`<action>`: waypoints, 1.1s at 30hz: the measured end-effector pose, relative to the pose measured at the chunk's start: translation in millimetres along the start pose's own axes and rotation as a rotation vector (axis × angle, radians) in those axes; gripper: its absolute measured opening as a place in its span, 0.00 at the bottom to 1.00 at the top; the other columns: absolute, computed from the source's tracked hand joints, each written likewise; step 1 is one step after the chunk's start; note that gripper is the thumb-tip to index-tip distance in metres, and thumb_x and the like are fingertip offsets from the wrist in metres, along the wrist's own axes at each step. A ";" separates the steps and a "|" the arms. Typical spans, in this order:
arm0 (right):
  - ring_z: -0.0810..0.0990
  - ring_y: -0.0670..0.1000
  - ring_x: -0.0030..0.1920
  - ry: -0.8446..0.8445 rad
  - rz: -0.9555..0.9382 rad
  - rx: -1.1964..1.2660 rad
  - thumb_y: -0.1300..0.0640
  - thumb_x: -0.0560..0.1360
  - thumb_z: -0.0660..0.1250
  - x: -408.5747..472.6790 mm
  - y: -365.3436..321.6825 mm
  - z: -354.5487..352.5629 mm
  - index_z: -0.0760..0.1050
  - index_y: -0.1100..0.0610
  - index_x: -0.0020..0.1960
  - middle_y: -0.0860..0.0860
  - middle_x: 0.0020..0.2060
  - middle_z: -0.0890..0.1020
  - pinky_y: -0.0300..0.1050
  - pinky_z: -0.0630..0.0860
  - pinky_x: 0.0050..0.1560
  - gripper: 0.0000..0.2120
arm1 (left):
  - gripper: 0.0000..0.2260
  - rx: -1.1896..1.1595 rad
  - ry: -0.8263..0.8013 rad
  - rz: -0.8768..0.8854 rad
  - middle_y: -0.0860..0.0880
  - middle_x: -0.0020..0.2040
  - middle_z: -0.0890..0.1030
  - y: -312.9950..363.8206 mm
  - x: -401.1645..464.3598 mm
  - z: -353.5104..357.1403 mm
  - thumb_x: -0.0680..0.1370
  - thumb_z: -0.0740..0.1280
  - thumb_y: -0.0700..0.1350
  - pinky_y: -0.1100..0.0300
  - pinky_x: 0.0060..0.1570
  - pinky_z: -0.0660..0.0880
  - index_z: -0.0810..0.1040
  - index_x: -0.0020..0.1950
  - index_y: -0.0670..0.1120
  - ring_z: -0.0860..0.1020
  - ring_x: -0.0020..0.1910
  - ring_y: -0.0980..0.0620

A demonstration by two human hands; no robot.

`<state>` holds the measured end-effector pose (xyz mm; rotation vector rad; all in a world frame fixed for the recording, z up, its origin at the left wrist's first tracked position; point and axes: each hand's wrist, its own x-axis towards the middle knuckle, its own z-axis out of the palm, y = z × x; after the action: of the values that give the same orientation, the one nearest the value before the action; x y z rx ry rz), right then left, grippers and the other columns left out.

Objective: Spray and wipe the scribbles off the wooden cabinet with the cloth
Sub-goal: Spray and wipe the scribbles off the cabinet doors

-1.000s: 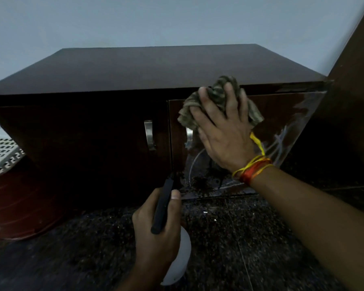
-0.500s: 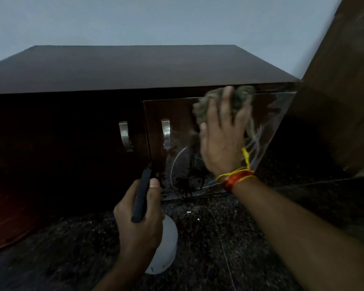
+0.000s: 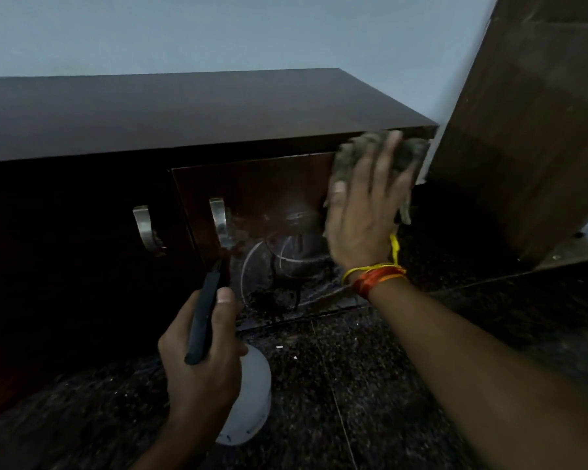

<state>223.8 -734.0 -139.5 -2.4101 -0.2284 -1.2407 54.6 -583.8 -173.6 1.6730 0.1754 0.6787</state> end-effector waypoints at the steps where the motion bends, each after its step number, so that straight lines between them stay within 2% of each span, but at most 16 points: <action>1: 0.50 0.74 0.74 -0.030 -0.097 -0.031 0.51 0.80 0.54 -2.3 -6.7 0.2 0.56 0.62 0.76 0.63 0.76 0.55 0.66 0.48 0.74 0.28 | 0.40 -0.013 -0.005 -0.004 0.46 0.32 0.74 0.1 0.4 3.0 0.66 0.56 0.80 0.72 0.31 0.72 0.76 0.50 0.44 0.77 0.29 0.57; 3: 0.52 0.73 0.73 -0.066 -0.282 -0.066 0.51 0.79 0.55 -2.7 -9.3 0.3 0.59 0.59 0.76 0.60 0.76 0.58 0.67 0.50 0.74 0.27 | 0.44 -0.031 -0.011 -0.004 0.47 0.35 0.77 0.8 1.7 8.2 0.65 0.56 0.81 0.73 0.30 0.72 0.77 0.52 0.41 0.77 0.29 0.58; 5: 0.54 0.72 0.74 -0.046 -0.318 -0.095 0.51 0.79 0.56 4.8 4.2 -1.1 0.59 0.58 0.75 0.59 0.76 0.60 0.66 0.50 0.74 0.26 | 0.49 -0.044 -0.031 -0.001 0.50 0.42 0.80 2.5 3.2 12.1 0.64 0.55 0.82 0.73 0.30 0.72 0.77 0.57 0.36 0.78 0.29 0.58; 7: 0.55 0.71 0.74 0.011 -0.181 -0.112 0.52 0.79 0.55 13.6 24.8 -3.9 0.58 0.60 0.76 0.61 0.76 0.59 0.64 0.51 0.74 0.28 | 0.53 -0.059 -0.054 0.002 0.52 0.45 0.81 3.4 4.1 12.5 0.64 0.56 0.81 0.73 0.30 0.72 0.76 0.62 0.34 0.78 0.28 0.59; 9: 0.54 0.69 0.75 0.062 -0.007 -0.029 0.53 0.80 0.52 22.5 41.6 -10.5 0.56 0.63 0.76 0.65 0.76 0.56 0.62 0.50 0.76 0.27 | 0.53 -0.059 -0.062 0.004 0.52 0.45 0.81 1.8 4.7 11.7 0.65 0.56 0.81 0.73 0.31 0.72 0.76 0.62 0.34 0.78 0.29 0.58; 13: 0.53 0.69 0.75 0.116 -0.009 0.027 0.55 0.81 0.51 27.5 40.2 -11.2 0.56 0.66 0.76 0.68 0.75 0.56 0.63 0.48 0.76 0.26 | 0.52 -0.074 -0.063 0.002 0.52 0.44 0.80 -1.0 6.5 12.1 0.65 0.56 0.81 0.72 0.31 0.72 0.76 0.62 0.34 0.79 0.30 0.56; 15: 0.52 0.70 0.75 0.071 -0.022 0.000 0.54 0.82 0.50 15.4 39.9 -3.7 0.56 0.65 0.76 0.67 0.75 0.55 0.63 0.46 0.76 0.26 | 0.52 -0.066 -0.065 0.011 0.52 0.42 0.79 -0.4 6.3 14.2 0.65 0.56 0.81 0.73 0.30 0.72 0.75 0.62 0.33 0.78 0.29 0.57; 18: 0.50 0.71 0.75 -0.085 -0.010 -0.032 0.50 0.82 0.48 -24.2 53.0 11.3 0.55 0.64 0.76 0.65 0.77 0.51 0.63 0.46 0.76 0.27 | 0.52 -0.064 -0.066 0.018 0.51 0.38 0.78 0.1 4.9 17.6 0.66 0.55 0.81 0.73 0.29 0.71 0.76 0.60 0.32 0.78 0.28 0.58; 22: 0.50 0.72 0.75 -0.224 0.017 -0.070 0.48 0.82 0.47 -61.1 66.1 24.1 0.54 0.65 0.75 0.64 0.77 0.49 0.68 0.51 0.74 0.28 | 0.52 -0.051 -0.066 0.025 0.53 0.43 0.80 -3.0 3.2 22.0 0.67 0.55 0.80 0.73 0.31 0.72 0.76 0.61 0.32 0.79 0.31 0.60; 26: 0.49 0.72 0.75 -0.077 -0.034 -0.030 0.51 0.82 0.49 -25.1 55.0 13.7 0.55 0.66 0.76 0.67 0.76 0.51 0.65 0.46 0.75 0.27 | 0.49 -0.059 -0.064 0.031 0.53 0.44 0.80 -6.1 3.6 22.2 0.68 0.55 0.79 0.73 0.30 0.71 0.76 0.61 0.34 0.79 0.31 0.58; 29: 0.49 0.73 0.74 0.047 -0.060 0.012 0.52 0.82 0.51 -2.1 46.1 10.9 0.53 0.65 0.76 0.68 0.75 0.53 0.61 0.42 0.76 0.27 | 0.46 -0.050 -0.068 0.039 0.52 0.39 0.78 -6.8 6.3 21.7 0.70 0.56 0.76 0.74 0.29 0.70 0.77 0.57 0.33 0.78 0.30 0.59; 31: 0.50 0.74 0.74 0.064 -0.064 0.015 0.52 0.81 0.50 -8.3 48.3 17.0 0.53 0.65 0.76 0.69 0.75 0.55 0.62 0.43 0.76 0.28 | 0.45 -0.039 -0.072 0.036 0.51 0.37 0.77 -8.6 7.7 20.6 0.71 0.56 0.76 0.74 0.29 0.70 0.77 0.56 0.32 0.77 0.29 0.59; 33: 0.50 0.74 0.73 0.005 -0.042 -0.004 0.50 0.82 0.48 -30.7 55.2 26.7 0.52 0.65 0.76 0.69 0.75 0.54 0.65 0.46 0.75 0.28 | 0.46 -0.037 -0.068 0.030 0.51 0.38 0.78 -11.4 8.8 18.8 0.71 0.56 0.76 0.73 0.29 0.70 0.77 0.57 0.32 0.78 0.30 0.58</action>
<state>243.6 -770.7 -194.0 -2.4171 -0.2771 -1.2664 74.4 -593.0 -182.6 1.6633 0.0888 0.6435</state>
